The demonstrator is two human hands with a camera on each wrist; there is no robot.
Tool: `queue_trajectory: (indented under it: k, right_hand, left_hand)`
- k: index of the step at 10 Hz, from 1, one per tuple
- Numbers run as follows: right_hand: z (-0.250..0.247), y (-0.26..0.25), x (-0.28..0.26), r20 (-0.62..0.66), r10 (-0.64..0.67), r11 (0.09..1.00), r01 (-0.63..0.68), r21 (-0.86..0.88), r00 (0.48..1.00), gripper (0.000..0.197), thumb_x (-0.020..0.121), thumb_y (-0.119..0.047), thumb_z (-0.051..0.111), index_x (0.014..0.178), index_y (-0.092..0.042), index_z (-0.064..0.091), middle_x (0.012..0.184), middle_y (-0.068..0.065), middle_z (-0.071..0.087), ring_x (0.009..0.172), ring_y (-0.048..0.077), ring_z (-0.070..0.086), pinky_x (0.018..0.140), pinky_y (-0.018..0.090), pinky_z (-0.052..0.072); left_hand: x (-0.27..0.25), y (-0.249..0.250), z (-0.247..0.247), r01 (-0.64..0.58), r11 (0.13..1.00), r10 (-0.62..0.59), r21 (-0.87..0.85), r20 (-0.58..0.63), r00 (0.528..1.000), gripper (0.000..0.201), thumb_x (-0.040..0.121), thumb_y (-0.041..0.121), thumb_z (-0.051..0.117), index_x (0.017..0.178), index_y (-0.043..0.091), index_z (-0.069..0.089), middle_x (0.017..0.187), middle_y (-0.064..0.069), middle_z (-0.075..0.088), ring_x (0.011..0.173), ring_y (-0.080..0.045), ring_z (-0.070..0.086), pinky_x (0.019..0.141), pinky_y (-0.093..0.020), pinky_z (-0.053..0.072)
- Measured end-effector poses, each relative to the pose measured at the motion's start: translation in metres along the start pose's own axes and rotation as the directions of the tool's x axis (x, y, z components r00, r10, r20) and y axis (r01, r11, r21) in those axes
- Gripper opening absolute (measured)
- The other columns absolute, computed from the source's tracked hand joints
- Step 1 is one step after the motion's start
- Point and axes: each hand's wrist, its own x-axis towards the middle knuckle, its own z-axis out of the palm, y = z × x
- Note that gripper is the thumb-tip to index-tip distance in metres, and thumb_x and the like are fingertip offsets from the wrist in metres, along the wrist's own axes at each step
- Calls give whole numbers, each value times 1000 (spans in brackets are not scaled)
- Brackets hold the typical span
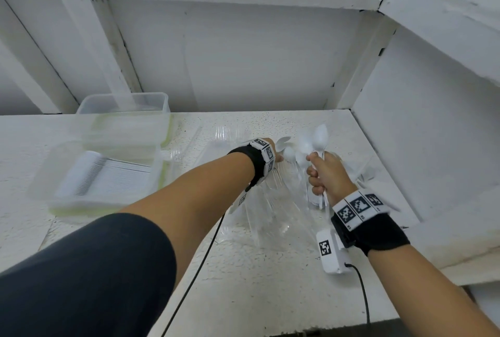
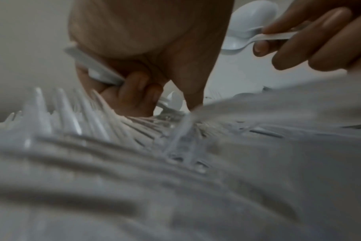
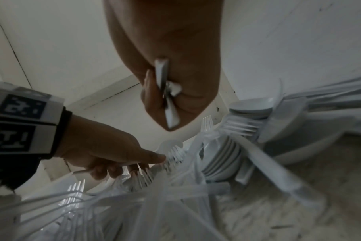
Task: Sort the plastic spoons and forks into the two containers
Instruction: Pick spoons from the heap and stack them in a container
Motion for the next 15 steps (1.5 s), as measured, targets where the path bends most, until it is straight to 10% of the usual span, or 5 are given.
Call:
queue_trajectory:
  k: [2, 4, 8, 12, 15]
  right_hand:
    - [1, 5, 0, -7, 1, 1000, -1, -9, 1000, 11, 96, -20, 40, 89, -14, 46, 59, 0, 36, 33, 4, 26, 34, 14, 20]
    - [7, 9, -1, -14, -13, 993, 11, -119, 1000, 11, 95, -20, 40, 92, -13, 48, 60, 0, 37, 37, 6, 26, 34, 16, 21]
    - [3, 16, 3, -39, -16, 991, 11, -135, 999, 13, 96, -22, 41, 97, -13, 50, 60, 0, 38, 36, 6, 27, 36, 16, 23]
    - [6, 16, 1, -42, -21, 991, 15, -130, 999, 11, 95, -22, 44, 94, -13, 51, 61, 0, 42, 37, 6, 29, 37, 16, 24]
    - [5, 18, 0, -46, -23, 991, 17, -132, 999, 13, 95, -22, 43, 96, -12, 51, 61, 1, 40, 36, 6, 29, 35, 17, 24]
  left_hand:
    - [8, -8, 9, -37, 996, 40, 86, -36, 999, 67, 79, 48, 68, 126, 5, 48, 120, -11, 58, 110, -29, 58, 87, -34, 46]
    - [7, -10, 9, -77, 993, 83, 87, -63, 995, 29, 93, 41, 51, 83, 13, 51, 74, -5, 49, 77, -21, 50, 64, -27, 42]
    - [9, -12, 9, -36, 998, 31, -46, -107, 994, 36, 88, 35, 54, 63, 15, 38, 62, 0, 39, 53, -12, 37, 49, -22, 31]
    - [0, -12, 13, -68, 998, 67, -7, -96, 993, 44, 93, 44, 45, 120, 9, 51, 92, -11, 55, 87, -25, 53, 74, -30, 43]
    - [-3, -15, 9, -2, 964, -38, -264, -146, 989, 30, 92, 27, 45, 66, 14, 38, 62, -1, 39, 52, -13, 38, 48, -21, 28]
